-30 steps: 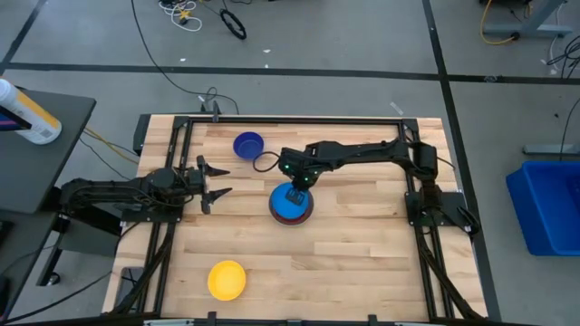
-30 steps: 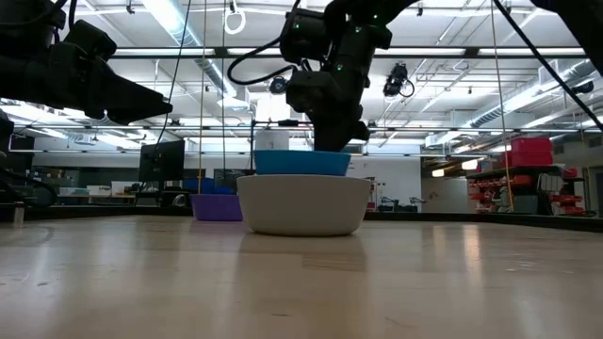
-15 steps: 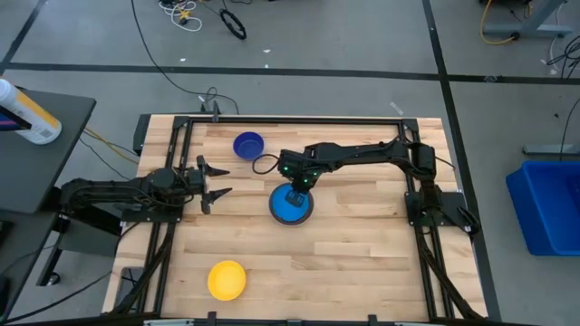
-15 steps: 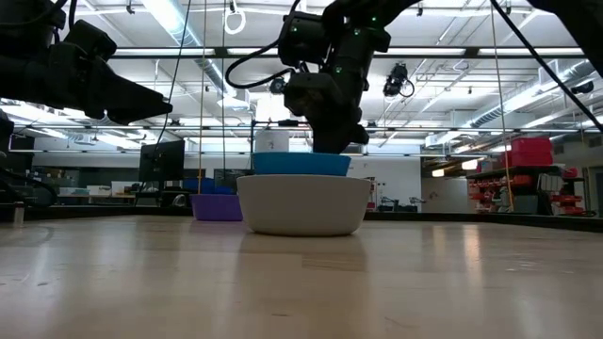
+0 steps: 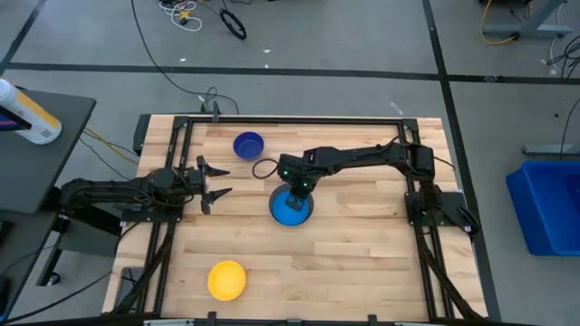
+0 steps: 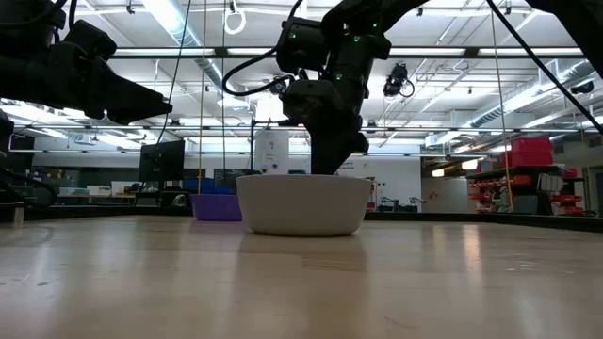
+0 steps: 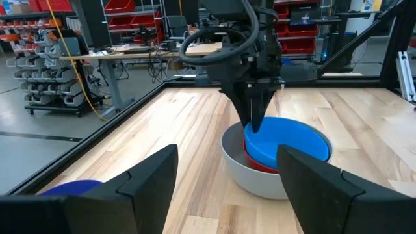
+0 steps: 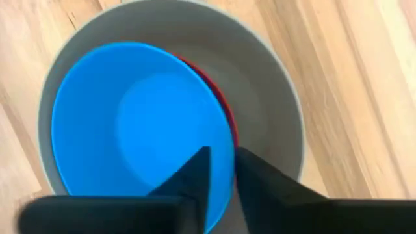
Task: Nest bowls inside each other
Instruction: Stack the blue bowl on the red bowl, then stack the dark blue bowl on the blue bowl
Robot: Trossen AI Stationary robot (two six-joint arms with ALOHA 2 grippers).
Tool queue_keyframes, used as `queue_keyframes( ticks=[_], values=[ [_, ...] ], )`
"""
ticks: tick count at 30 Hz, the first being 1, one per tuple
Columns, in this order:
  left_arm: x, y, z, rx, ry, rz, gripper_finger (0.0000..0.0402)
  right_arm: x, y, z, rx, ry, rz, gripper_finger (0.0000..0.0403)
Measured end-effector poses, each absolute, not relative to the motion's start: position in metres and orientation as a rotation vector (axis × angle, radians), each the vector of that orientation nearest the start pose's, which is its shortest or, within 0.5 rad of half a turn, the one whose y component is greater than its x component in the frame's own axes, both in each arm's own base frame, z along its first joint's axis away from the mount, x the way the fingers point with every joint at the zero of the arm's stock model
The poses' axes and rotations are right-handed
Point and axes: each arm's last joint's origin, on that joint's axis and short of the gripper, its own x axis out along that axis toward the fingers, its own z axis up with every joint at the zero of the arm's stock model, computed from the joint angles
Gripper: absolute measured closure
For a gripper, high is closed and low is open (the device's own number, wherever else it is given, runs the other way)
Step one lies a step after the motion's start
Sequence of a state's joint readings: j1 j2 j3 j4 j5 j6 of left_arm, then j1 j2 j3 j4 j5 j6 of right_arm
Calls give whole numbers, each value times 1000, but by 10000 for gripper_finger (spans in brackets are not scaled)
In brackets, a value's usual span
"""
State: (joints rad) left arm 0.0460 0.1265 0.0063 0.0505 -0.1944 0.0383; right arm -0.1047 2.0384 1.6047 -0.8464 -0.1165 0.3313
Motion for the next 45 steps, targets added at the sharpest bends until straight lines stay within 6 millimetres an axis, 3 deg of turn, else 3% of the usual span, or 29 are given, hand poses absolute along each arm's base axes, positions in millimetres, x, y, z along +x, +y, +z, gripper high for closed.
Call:
queue_keyframes(
  ticks=[8,12,17,21,24,27,30,34,38,41,45],
  values=[
    [104,10,160,44,74,239,134,413,-40,199,416,1254,-192,211],
    [104,10,160,45,74,239,134,417,-42,205,355,1220,-213,188],
    [104,11,160,39,77,257,134,427,-48,222,254,1128,-194,188],
    [107,13,156,46,123,335,134,432,-50,250,137,1008,-166,198],
    [110,15,151,45,178,383,134,427,-48,286,50,850,-181,204],
    [115,15,149,44,201,392,134,409,-43,325,-33,702,-174,209],
    [120,16,148,45,211,396,134,382,-33,348,-66,576,-153,213],
    [126,16,149,48,188,395,134,339,-18,335,-97,442,-121,219],
    [131,16,148,54,189,389,134,295,-12,297,-66,310,-124,227],
    [134,16,147,43,187,391,134,272,-11,267,18,155,-177,233],
    [136,16,146,25,183,397,134,243,-11,233,-13,66,-182,239]
  ],
)
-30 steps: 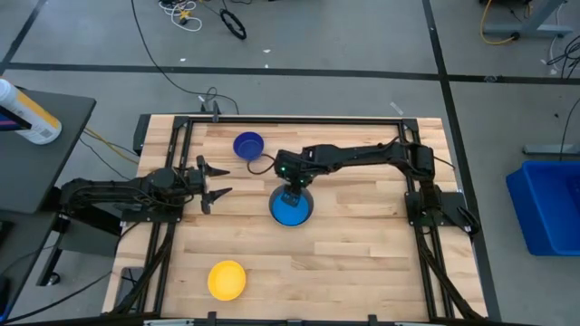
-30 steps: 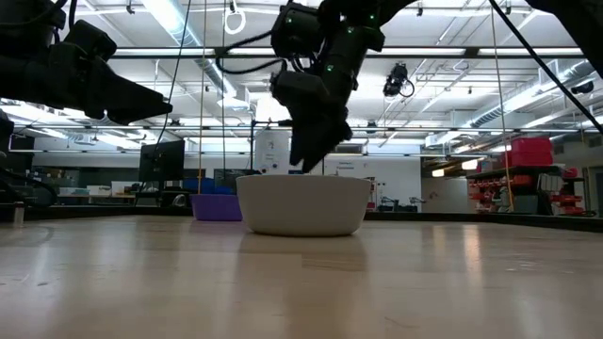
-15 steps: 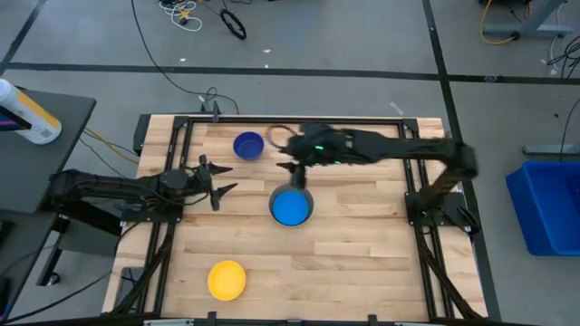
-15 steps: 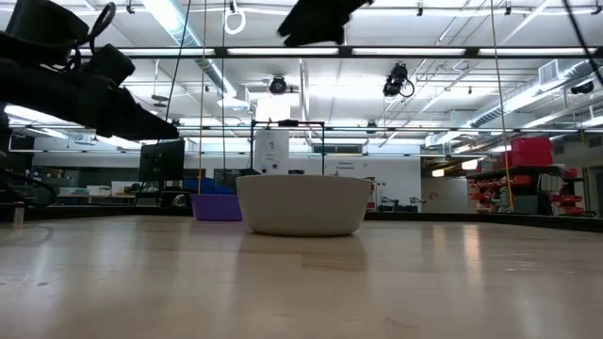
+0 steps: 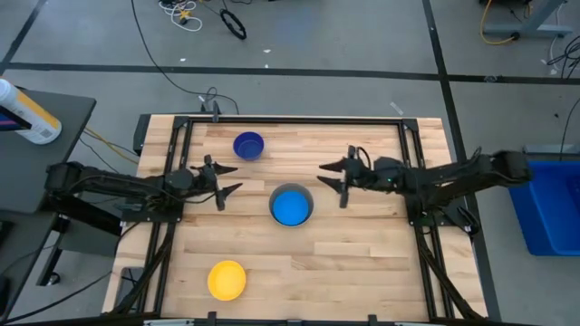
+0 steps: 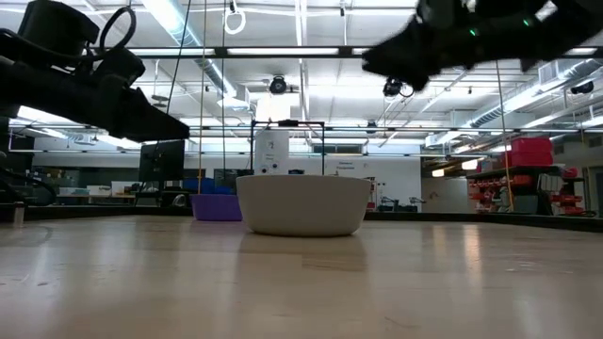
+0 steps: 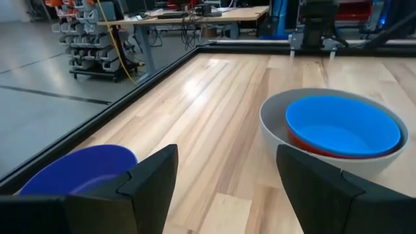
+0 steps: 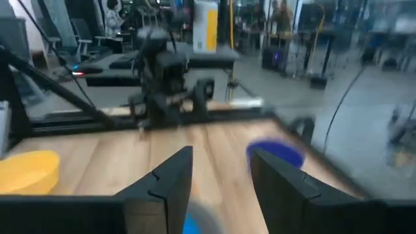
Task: Nest bowls inside each other
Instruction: Stack the dark blue bowl on the blue bowl
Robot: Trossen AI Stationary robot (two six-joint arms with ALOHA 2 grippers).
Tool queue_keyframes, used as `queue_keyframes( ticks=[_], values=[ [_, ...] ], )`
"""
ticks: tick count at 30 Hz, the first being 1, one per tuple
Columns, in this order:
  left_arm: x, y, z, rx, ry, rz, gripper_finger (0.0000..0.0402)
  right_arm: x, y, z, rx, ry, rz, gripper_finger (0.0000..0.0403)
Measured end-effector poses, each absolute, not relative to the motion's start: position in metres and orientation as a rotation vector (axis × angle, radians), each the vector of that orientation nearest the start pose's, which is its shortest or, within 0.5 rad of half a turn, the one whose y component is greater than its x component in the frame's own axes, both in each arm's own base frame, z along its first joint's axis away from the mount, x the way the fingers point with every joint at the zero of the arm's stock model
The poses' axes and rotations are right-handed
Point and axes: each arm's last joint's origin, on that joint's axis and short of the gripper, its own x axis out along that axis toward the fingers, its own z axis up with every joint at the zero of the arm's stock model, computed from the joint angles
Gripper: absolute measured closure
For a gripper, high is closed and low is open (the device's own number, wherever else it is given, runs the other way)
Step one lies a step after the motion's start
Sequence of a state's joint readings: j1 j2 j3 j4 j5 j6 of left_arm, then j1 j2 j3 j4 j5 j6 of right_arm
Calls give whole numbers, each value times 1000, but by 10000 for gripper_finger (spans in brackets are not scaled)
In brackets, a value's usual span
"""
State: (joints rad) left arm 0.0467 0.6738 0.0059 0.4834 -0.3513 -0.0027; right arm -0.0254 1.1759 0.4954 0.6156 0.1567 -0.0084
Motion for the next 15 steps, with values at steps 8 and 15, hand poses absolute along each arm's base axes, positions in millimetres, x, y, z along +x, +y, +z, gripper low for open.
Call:
queue_keyframes(
  ticks=[8,15],
  values=[
    [136,16,146,2,181,403,134,169,-6,181,-15,-55,-166,244],
    [137,17,143,-2,220,413,134,135,-7,167,11,-10,-175,238]
  ],
)
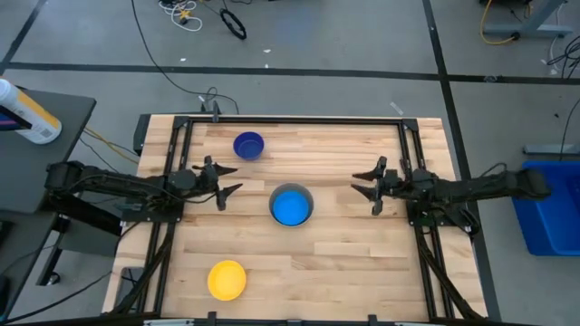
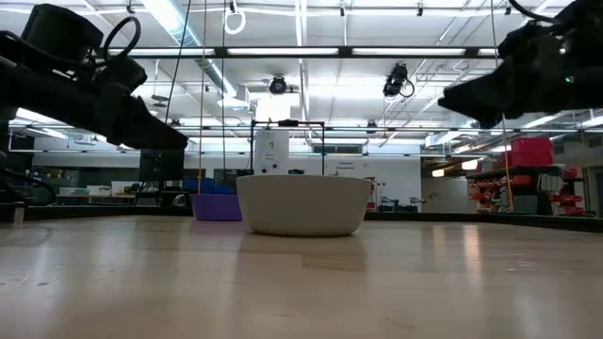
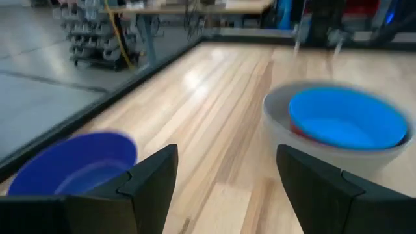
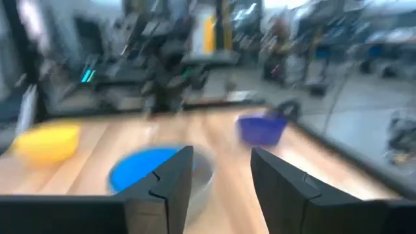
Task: Nest bowls inside each other
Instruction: Stack the dark blue bowl on the blue bowl
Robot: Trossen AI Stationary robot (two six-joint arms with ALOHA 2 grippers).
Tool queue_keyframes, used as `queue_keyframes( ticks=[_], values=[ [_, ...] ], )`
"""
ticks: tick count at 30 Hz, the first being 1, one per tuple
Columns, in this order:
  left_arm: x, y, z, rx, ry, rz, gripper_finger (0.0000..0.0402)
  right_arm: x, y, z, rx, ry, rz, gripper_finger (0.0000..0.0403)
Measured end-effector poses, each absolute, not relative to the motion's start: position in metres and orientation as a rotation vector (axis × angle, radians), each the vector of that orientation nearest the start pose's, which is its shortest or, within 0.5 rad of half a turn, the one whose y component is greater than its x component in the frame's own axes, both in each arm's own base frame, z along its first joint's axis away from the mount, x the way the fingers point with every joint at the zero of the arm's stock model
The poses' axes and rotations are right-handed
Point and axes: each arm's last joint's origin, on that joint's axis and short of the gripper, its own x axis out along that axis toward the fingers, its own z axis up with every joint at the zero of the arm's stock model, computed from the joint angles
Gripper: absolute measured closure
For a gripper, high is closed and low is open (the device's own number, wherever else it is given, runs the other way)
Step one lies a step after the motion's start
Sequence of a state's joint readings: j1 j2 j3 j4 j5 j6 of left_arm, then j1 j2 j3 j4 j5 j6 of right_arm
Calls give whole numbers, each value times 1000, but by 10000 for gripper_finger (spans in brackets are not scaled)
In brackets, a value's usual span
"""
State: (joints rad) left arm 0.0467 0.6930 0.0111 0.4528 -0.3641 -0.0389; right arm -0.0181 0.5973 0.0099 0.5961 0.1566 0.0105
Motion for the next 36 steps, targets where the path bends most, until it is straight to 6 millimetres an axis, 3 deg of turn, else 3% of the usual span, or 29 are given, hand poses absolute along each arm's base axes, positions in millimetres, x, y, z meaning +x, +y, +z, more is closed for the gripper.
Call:
queue_keyframes(
  ticks=[3,9,19,28,36],
  values=[
    [138,17,143,-7,225,417,134,127,-5,164,-1,44,-110,236],
    [139,17,138,-25,259,423,134,108,-6,155,-10,141,-139,238],
    [148,28,147,-104,349,522,134,100,-3,165,-65,23,-42,239],
    [193,60,189,-103,630,636,134,101,-3,164,-45,37,-40,237],
    [240,112,187,-142,901,613,134,103,-2,160,-24,80,-31,241]
  ],
)
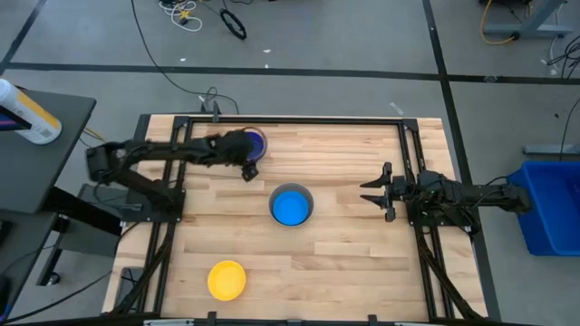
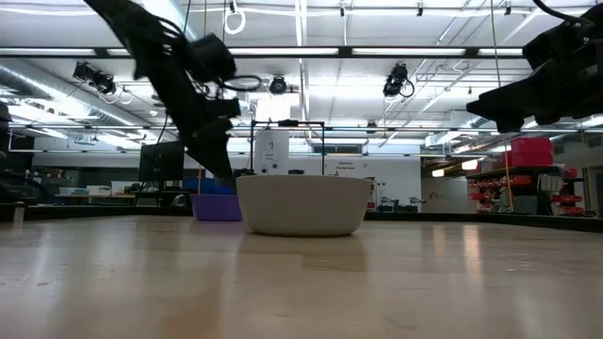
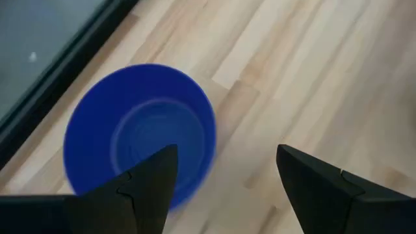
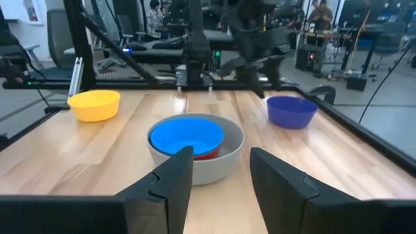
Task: Nest bowls inside each other
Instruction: Stack the dark blue bowl on the blue bowl
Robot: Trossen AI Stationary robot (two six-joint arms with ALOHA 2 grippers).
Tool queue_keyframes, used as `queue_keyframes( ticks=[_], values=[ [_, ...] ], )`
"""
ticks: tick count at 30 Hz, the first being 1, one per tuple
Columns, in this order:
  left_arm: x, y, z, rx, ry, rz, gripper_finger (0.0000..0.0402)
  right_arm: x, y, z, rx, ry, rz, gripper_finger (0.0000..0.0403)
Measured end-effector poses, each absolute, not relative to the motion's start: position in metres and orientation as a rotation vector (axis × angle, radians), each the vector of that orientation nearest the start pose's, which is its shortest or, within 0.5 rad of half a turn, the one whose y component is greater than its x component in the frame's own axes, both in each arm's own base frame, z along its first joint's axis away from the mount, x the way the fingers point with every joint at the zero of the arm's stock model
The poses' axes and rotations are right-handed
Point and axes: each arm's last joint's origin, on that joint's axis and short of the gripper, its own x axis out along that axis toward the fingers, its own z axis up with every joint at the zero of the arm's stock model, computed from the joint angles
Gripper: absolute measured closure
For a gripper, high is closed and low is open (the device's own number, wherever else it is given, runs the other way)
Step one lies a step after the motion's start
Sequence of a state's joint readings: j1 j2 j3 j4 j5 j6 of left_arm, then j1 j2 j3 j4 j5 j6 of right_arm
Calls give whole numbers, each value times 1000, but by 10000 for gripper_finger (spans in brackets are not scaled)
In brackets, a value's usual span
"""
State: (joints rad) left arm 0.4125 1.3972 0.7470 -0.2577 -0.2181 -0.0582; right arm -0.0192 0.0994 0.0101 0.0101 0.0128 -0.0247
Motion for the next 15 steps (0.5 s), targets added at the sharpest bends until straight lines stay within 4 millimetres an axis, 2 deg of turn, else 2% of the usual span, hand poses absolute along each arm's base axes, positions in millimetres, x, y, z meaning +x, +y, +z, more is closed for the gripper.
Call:
queue_keyframes(
  ticks=[5,9,15],
  values=[
    [260,139,180,-215,987,529,134,105,-2,157,2,118,-32,237],
    [268,153,176,-243,1056,519,134,107,-2,154,14,148,-33,236],
    [271,161,168,-269,1086,517,136,108,-2,152,22,173,-34,241]
  ],
)
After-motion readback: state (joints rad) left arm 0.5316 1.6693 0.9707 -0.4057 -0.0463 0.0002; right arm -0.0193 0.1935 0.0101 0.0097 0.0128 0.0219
